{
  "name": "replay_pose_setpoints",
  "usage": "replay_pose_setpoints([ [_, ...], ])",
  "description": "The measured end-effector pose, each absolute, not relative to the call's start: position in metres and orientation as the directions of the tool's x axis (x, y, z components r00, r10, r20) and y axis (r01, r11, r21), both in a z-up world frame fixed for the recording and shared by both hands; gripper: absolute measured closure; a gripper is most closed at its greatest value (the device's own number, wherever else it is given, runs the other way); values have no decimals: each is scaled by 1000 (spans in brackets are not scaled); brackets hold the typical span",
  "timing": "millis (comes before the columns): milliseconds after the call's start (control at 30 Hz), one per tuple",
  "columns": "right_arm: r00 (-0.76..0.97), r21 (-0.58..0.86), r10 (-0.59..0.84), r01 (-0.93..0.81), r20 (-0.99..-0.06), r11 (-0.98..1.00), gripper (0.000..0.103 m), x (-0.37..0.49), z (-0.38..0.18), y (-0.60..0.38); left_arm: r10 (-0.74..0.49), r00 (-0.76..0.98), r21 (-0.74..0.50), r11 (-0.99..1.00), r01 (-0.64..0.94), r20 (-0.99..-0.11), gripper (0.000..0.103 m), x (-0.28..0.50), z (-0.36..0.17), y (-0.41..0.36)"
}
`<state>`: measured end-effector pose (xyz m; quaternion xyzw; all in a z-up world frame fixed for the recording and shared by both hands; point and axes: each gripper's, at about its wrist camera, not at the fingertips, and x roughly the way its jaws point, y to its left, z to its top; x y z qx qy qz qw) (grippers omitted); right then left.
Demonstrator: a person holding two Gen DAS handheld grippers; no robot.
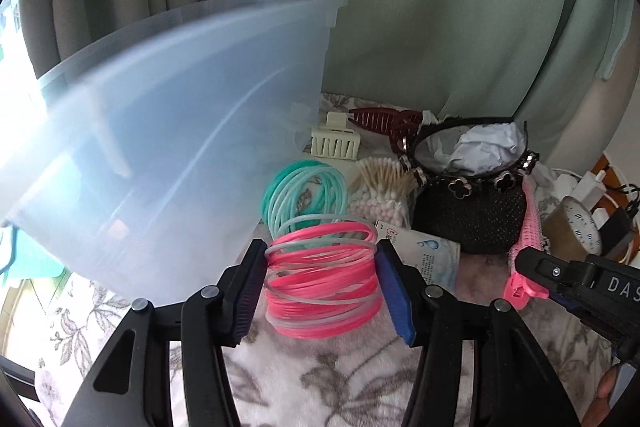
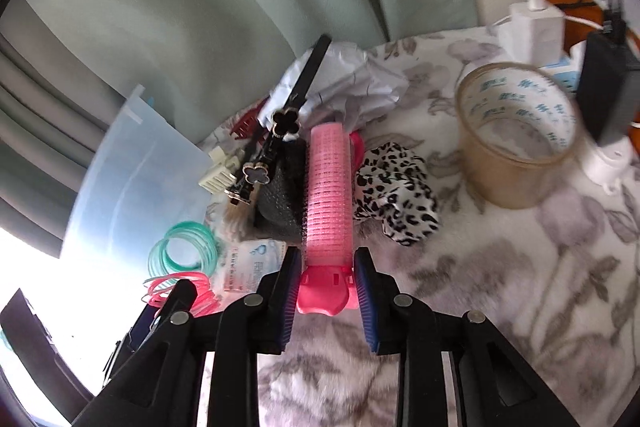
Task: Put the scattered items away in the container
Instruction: 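Grasp the black fabric item with the left gripper while the right holds the pink roller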
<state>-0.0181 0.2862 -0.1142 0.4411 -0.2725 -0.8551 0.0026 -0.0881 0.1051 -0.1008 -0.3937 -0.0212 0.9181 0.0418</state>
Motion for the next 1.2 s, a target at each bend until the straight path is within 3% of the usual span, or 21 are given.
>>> replay_pose_setpoints([
  [67, -624, 472, -238, -238, -744, -849, 74, -15, -73, 296, 106, -694, -83, -994, -67, -712, 46, -81, -92, 102],
  [200, -637, 477, -239, -232, -733, -848, 74, 9, -58, 295, 127, -705, -80, -992, -100, -698, 46, -63, -79, 100],
  [600, -581, 443, -206, -300, -787, -845, 77, 45, -80, 330, 141, -671, -64, -988, -138, -728, 44, -50, -79, 93],
  [733, -571, 442, -199, -323, -796, -837, 78, 50, -89, 341, 114, -675, -27, -990, -137, -729, 33, -45, -74, 95],
  [933, -569, 435, -186, -339, -801, -834, 78, 53, -96, 352, 97, -695, 28, -986, -166, -712, 31, -39, -63, 105],
  [1200, -560, 432, -182, -354, -808, -829, 78, 51, -107, 363, 441, -516, -283, -890, -357, -734, 31, -62, -82, 155],
])
